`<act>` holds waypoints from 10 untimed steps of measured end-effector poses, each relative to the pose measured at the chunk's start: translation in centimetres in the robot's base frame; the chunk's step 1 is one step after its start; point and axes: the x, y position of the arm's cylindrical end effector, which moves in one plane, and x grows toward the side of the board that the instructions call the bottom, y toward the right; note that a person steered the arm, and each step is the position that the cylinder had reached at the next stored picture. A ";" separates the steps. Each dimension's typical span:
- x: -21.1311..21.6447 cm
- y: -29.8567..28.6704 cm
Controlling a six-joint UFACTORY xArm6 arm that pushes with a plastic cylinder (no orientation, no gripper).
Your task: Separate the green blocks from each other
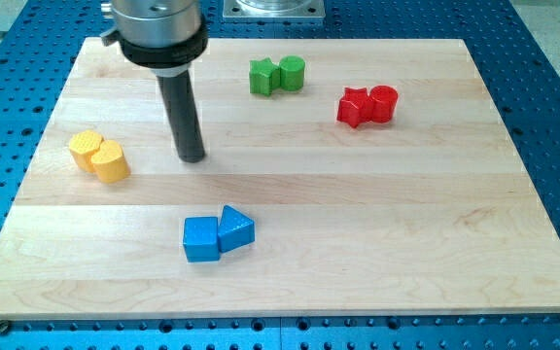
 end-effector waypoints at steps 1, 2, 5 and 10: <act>-0.9 3.8; -0.9 4.0; -4.4 9.1; -13.2 1.6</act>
